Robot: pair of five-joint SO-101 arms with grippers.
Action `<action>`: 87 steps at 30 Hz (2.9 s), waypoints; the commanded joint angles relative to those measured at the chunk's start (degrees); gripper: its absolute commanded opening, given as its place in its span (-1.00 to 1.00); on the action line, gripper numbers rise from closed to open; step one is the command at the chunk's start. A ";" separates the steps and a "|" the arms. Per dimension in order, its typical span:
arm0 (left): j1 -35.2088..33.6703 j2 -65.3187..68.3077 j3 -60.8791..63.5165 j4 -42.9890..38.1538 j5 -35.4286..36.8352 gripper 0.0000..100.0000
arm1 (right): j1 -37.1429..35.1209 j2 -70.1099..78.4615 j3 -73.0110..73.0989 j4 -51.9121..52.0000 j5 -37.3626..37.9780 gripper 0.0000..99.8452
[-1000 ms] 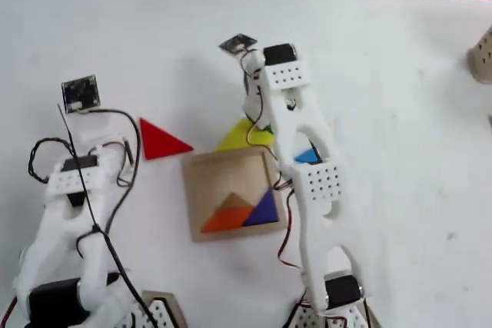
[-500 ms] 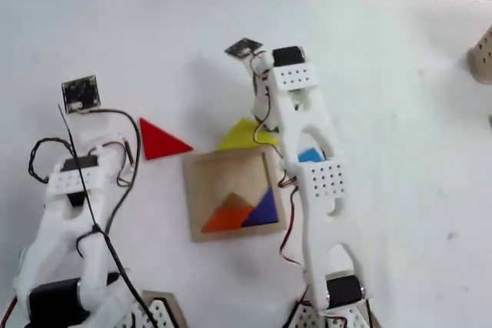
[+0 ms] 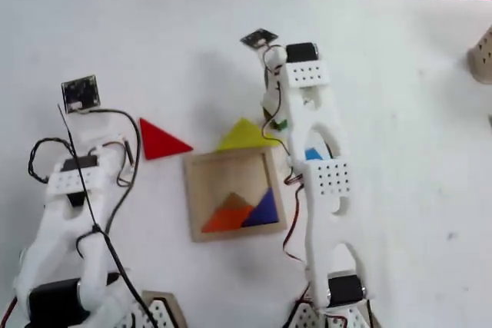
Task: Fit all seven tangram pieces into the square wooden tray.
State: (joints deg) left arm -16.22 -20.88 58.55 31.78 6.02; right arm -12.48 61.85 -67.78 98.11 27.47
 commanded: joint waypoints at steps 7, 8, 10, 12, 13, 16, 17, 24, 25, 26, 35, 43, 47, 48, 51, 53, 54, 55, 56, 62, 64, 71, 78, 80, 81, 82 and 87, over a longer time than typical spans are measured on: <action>0.75 -0.40 -0.35 -0.26 -0.35 -0.96 | -2.59 -25.36 15.65 0.66 -7.30 -0.96; 0.75 -0.40 -0.35 -0.26 -0.35 -0.96 | -3.30 -28.53 19.25 0.66 -7.30 -0.96; 0.75 -0.40 -0.35 -0.26 -0.35 -0.96 | -4.62 -34.42 25.76 0.57 -7.30 -0.96; 0.75 -0.40 -0.35 -0.26 -0.35 -0.96 | -5.93 -40.13 32.18 0.48 -7.38 -0.96; 0.75 -0.40 -0.35 -0.26 -0.35 -0.96 | -6.73 -42.86 35.34 0.40 -7.38 -0.96; 0.66 -0.40 -0.35 -0.26 -0.35 -0.96 | -9.10 -49.89 44.13 0.40 -7.38 -0.96; 0.57 -0.40 -0.26 -0.26 -0.35 -0.96 | -10.07 -51.82 46.95 0.40 -7.38 -0.96; 0.40 -0.40 -0.09 -0.26 -0.35 -0.96 | -18.68 -61.05 68.22 -5.67 -7.38 -0.96; 0.40 -0.40 -0.09 -0.26 -0.35 -0.96 | -19.65 -62.11 71.12 -7.34 -7.38 -0.96; 0.40 -0.40 -0.09 -0.26 -0.35 -0.96 | -20.18 -62.99 73.93 -9.10 -7.38 -0.96; 0.40 -0.40 -0.09 -0.26 -0.35 -0.96 | -20.35 -66.07 88.79 -24.22 -7.03 -0.96; 0.40 -0.40 0.00 -0.26 -0.35 -0.96 | -20.18 -66.07 92.48 -32.13 -6.95 -0.96; 0.40 -0.40 0.00 -0.26 -0.35 -0.96 | -20.35 -65.98 93.54 -33.10 -6.86 -0.96; 0.48 -0.40 0.00 -0.26 -0.35 -0.96 | -20.26 -65.98 93.54 -33.10 -6.86 -0.96; 0.48 -0.40 0.00 -0.26 -0.35 -0.96 | -20.26 -65.98 93.71 -33.10 -6.86 -0.88; 0.48 -0.40 0.00 -0.18 -0.35 -0.96 | -20.26 -65.89 93.89 -33.01 -6.95 -0.73; 0.40 -0.40 0.00 -0.18 -0.35 -0.96 | -20.44 -65.89 94.15 -33.01 -6.77 -0.65; 0.40 -0.40 0.00 -0.18 -0.35 -0.96 | -20.53 -65.89 94.33 -33.10 -6.77 -0.59; 0.40 -0.40 0.00 -0.18 -0.35 -0.96 | -20.53 -65.89 94.51 -33.10 -6.77 -0.53; 0.40 -0.40 0.00 -0.18 -0.35 -0.96 | -20.53 -66.07 94.42 -33.01 -6.77 -0.53; 0.40 -0.40 0.00 -0.18 -0.35 -0.96 | -20.70 -66.07 94.42 -32.84 -6.77 -0.55; 0.57 -0.40 0.00 -0.18 -0.35 -0.96 | -19.21 -66.59 90.73 -25.54 -6.77 -0.55; 0.75 -0.40 -0.18 -0.18 -0.35 -0.96 | -10.42 -66.59 89.67 -20.18 -6.86 -0.84; 1.54 -0.40 -0.35 -0.18 -0.09 -0.96 | -7.43 -66.59 89.67 -19.30 -6.86 -0.98; 2.07 -0.40 -0.35 -0.18 -0.09 -0.96 | -6.20 -66.59 89.76 -18.95 -6.86 -0.93; 2.86 -0.48 -0.35 -0.18 -0.09 -0.96 | -5.05 -66.59 89.93 -18.68 -6.86 -0.90; 6.46 -0.48 0.00 0.00 -0.09 -0.96 | -1.10 -66.59 95.38 -21.14 -6.86 -0.96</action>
State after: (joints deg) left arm -12.26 -20.88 58.55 31.78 6.02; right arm -15.82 -1.71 25.67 78.42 20.62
